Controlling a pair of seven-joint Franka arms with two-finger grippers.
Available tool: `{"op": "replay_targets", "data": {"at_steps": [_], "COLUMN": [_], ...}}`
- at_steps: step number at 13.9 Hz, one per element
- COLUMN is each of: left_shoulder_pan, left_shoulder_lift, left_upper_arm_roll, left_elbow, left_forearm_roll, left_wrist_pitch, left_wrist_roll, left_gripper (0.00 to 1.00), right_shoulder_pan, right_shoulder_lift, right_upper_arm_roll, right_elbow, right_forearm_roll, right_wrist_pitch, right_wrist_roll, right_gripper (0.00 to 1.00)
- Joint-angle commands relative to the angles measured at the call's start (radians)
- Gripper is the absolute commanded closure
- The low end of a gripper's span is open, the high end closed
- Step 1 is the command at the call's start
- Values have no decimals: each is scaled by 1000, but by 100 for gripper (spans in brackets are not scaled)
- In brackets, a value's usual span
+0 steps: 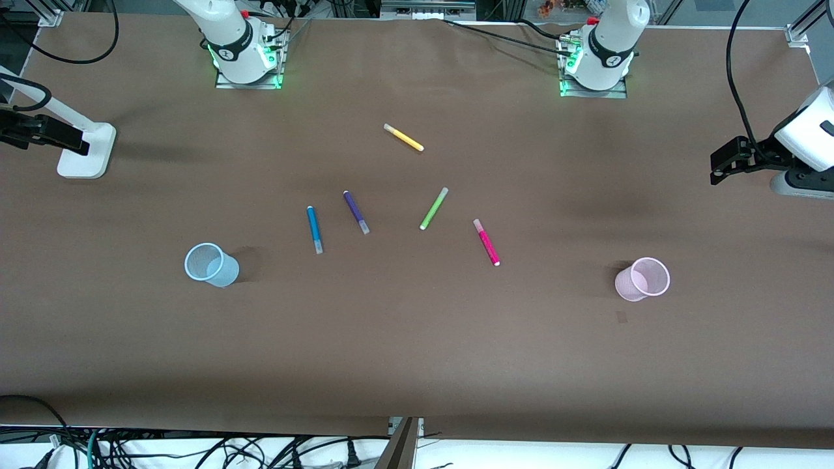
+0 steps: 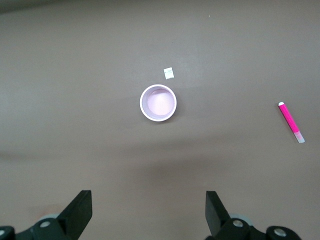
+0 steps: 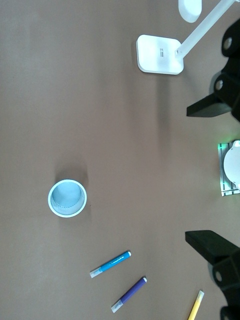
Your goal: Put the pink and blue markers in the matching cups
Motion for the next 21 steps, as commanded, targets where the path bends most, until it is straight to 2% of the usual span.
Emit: {"op": "replay_targets", "data": {"at_steps": [1, 5, 10, 13, 16, 18, 21], "left_shoulder_pan": [1, -2, -19, -32, -88, -149, -258], "left_shoulder_lift": [13, 15, 139, 235, 286, 302, 297], "left_upper_arm_roll": [1, 1, -2, -25, -57, -60, -65], "left_elbow": [30, 17, 12, 12, 11, -41, -201], "left_forearm_roll": [10, 9, -81, -144, -169, -169, -169], "left_wrist_pitch": [-17, -28, -76, -10, 26, 47, 238], "left_wrist_roll": [8, 9, -24, -175, -303, -418, -550], "left_gripper": [0, 0, 0, 0, 0, 0, 0], "right_shoulder_pan": [2, 4, 4, 4, 1, 1, 57], "right_shoulder_lift": [10, 12, 13, 15, 13, 13, 36], "right_upper_arm_roll": [5, 6, 8, 8, 6, 5, 9], "right_elbow": [25, 25, 26, 26, 25, 25, 23], "right_forearm_roll": [-8, -5, -5, -5, -8, -2, 2], "right_wrist_pitch": [-1, 0, 2, 0, -1, -1, 3], "right_wrist_roll": [-13, -13, -11, -13, -13, -8, 12], "right_gripper": [0, 0, 0, 0, 0, 0, 0]}}
